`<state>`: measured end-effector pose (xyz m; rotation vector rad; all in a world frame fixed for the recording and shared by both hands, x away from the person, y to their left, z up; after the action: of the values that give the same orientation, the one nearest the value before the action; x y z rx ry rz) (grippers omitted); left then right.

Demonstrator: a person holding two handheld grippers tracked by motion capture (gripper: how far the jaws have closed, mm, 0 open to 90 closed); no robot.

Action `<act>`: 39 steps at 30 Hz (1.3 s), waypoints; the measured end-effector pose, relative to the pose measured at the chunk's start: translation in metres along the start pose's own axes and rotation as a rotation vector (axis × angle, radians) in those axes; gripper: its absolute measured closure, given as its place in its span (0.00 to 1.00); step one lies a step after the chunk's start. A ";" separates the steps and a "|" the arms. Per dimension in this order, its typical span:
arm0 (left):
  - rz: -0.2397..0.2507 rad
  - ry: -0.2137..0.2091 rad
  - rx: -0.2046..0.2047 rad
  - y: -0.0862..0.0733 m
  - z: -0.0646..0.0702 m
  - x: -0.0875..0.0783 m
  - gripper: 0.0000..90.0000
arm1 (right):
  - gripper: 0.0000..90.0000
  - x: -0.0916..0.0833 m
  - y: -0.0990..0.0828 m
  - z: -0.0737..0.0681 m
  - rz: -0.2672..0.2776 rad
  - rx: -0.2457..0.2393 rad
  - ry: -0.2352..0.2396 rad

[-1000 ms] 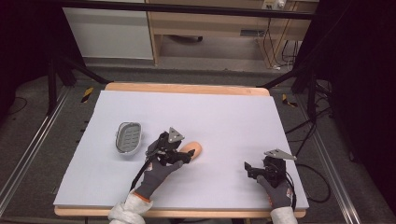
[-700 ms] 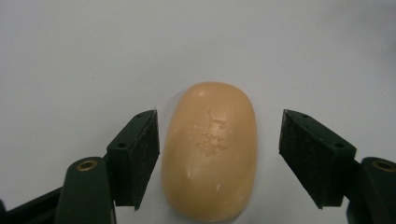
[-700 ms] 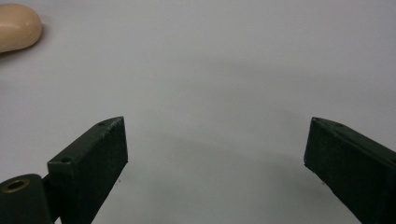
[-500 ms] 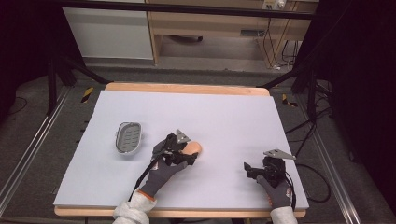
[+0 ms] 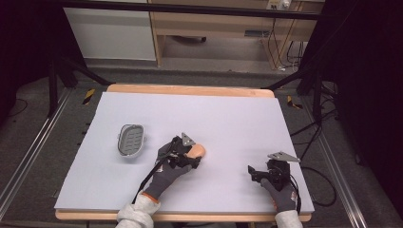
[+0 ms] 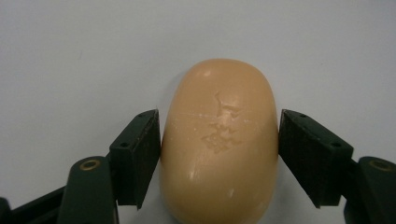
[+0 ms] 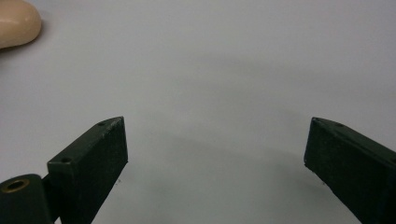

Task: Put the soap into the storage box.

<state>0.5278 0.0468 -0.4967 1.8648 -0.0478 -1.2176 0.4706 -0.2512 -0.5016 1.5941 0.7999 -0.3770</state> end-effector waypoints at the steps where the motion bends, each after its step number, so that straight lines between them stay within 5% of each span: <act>1: -0.002 0.001 0.004 0.000 0.000 0.001 0.33 | 0.07 0.000 0.000 0.000 0.000 0.000 0.000; 30: -0.056 -0.013 0.011 -0.001 0.000 0.009 0.35 | 0.07 0.001 0.000 -0.001 -0.009 0.004 -0.003; 39: -0.018 -0.026 0.001 0.002 0.001 -0.008 0.35 | 0.07 0.001 0.000 0.000 -0.008 0.001 -0.005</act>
<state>0.5234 0.0485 -0.4891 1.8537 -0.0456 -1.2542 0.4709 -0.2507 -0.5022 1.5903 0.8026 -0.3877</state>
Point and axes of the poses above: each handheld gripper's, and its own axes: x roughly forward along the jaws, y roughly out of its top, z roughly to its right, the point moved 4 cm from there along x, roughly forward along the jaws, and after that the axes turned 9 degrees about x, right-handed, at the moved point
